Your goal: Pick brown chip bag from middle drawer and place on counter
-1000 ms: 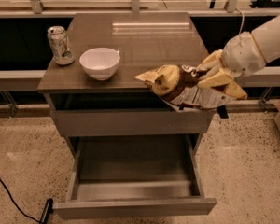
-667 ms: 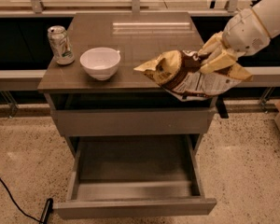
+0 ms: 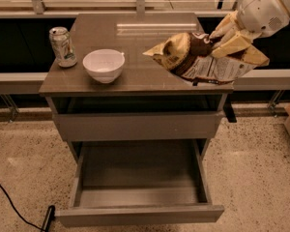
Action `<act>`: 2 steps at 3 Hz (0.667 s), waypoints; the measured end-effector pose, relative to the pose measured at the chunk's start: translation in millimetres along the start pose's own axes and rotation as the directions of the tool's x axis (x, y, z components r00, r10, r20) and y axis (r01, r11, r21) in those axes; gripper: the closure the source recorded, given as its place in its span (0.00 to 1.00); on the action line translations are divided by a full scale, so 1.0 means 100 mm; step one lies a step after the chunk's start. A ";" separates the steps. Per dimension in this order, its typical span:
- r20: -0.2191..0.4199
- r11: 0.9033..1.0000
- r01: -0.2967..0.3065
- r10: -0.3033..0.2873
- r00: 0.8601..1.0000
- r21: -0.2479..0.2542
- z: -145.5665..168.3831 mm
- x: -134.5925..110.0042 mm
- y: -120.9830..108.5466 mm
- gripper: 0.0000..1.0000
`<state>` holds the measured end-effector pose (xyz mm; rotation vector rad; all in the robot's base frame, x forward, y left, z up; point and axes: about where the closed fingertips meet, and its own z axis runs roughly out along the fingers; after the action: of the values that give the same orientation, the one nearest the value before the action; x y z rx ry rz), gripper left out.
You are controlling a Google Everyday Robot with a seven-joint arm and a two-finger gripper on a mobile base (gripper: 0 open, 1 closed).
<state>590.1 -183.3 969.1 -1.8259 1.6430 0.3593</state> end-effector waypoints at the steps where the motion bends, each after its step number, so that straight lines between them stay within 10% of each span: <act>1: -0.035 0.999 0.031 -0.031 0.999 0.013 0.07 -0.03 -0.10 1.00; 2: -0.129 0.991 0.114 -0.105 0.986 0.064 0.16 0.06 -0.39 1.00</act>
Offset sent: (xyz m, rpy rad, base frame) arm 0.0915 -0.0124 -0.0077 -0.3376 -0.2991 0.0022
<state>631.6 -177.8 964.7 -1.9090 1.6081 0.1389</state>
